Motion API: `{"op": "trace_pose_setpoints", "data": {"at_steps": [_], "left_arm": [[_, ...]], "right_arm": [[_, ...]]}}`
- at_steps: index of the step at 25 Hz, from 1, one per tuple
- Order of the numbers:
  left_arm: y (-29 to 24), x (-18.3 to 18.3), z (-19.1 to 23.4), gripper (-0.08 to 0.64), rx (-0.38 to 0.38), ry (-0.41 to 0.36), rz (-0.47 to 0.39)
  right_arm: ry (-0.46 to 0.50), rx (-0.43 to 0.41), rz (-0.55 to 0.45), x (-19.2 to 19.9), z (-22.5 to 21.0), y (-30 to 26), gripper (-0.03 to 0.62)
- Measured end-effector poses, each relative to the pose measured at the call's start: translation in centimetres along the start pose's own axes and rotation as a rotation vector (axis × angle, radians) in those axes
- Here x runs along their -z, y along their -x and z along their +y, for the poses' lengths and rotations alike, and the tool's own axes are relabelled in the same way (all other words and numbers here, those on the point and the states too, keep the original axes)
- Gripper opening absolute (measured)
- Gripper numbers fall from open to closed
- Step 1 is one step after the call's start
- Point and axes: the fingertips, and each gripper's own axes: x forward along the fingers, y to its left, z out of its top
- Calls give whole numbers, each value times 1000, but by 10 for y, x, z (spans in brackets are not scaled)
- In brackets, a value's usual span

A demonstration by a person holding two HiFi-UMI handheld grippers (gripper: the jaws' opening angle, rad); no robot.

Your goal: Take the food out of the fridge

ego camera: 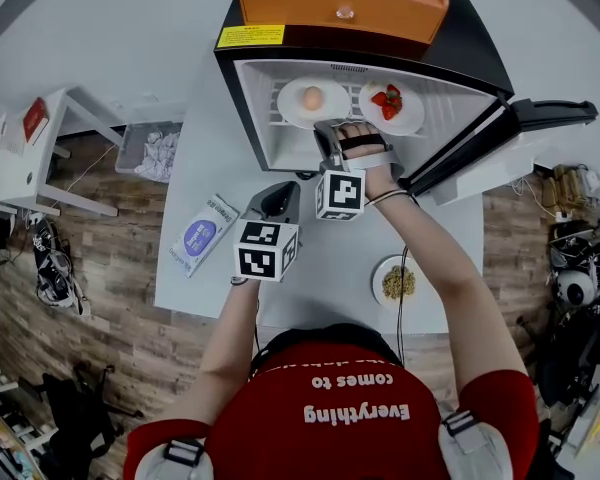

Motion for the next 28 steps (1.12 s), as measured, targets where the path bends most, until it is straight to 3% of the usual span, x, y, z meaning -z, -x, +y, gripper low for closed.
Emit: {"op": "trace_pose_setpoints", "data": {"at_steps": [11, 20, 28], "left_arm": [[5, -29, -21, 6, 23, -54, -61], [18, -29, -36, 6, 43, -80, -76], [41, -23, -49, 6, 50, -101, -101]], "right_arm": [[-97, 115, -74, -10, -6, 63, 21], [-84, 280, -122, -5, 8, 115, 22], [-84, 329, -115, 3, 27, 159, 21]]}}
